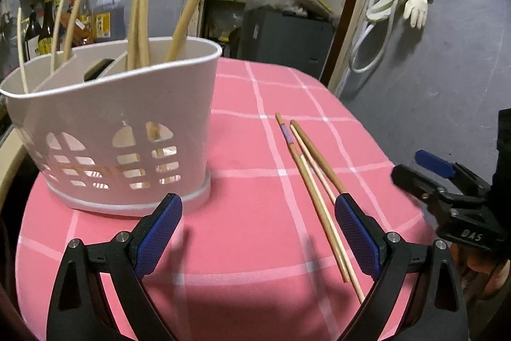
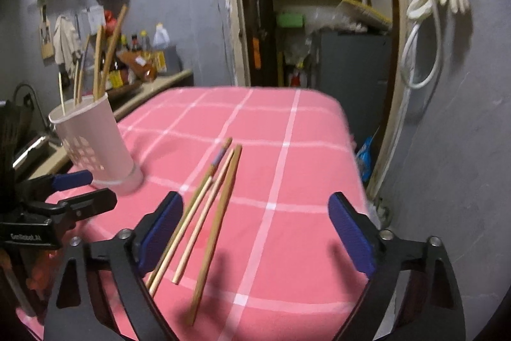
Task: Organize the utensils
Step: 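Move both open tools back over the remaining chopsticks, then close left tool on the purple-banded chopstick while right tool grasps a plain chopstick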
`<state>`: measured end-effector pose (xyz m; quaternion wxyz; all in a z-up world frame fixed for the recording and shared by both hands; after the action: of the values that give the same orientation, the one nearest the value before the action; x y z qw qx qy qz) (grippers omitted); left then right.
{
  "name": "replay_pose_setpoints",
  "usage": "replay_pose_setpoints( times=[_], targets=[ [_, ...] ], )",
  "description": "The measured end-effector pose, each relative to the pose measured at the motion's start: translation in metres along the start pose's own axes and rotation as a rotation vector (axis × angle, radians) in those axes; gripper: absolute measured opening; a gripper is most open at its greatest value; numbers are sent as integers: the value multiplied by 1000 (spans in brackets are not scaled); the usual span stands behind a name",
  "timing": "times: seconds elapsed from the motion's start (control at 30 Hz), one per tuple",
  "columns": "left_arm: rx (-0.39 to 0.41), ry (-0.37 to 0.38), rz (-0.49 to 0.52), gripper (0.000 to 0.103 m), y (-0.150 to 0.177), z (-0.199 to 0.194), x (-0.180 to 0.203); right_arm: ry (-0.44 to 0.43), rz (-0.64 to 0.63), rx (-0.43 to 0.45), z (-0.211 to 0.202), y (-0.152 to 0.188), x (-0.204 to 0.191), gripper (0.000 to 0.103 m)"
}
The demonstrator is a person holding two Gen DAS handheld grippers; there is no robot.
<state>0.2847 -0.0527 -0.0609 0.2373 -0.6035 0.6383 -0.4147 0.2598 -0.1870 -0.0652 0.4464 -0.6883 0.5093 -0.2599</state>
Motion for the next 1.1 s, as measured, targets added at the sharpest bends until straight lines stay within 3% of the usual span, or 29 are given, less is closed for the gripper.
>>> replay_pose_setpoints(
  times=[0.2, 0.4, 0.63, 0.8, 1.1],
  targets=[
    [-35, 3, -14, 93, 4, 7, -2, -33, -30, -137, 31, 14, -6, 65],
    [-60, 5, -24, 92, 6, 14, -3, -59, -70, -225, 55, 22, -13, 55],
    [-110, 34, -31, 73, 9, 27, 2, -59, -54, -245, 64, 22, -5, 41],
    [-142, 68, -38, 62, 7, 39, 9, -39, -38, -246, 62, 21, 8, 25],
    [-191, 60, -16, 41, 4, 65, 15, -38, -14, -235, 58, 21, 20, 19]
  ],
)
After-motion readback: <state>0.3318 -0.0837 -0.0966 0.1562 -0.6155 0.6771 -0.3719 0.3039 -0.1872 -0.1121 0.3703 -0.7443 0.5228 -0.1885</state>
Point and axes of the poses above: each gripper's, at about its wrist camera, not at the fingertips, and z roughly the way its jaws point, x to its right, y to its underside, the point moved 7 cm from there along z, roughly the way its jaws point, and after that the axes turned 8 degrees about x, right-handed, at the moved point
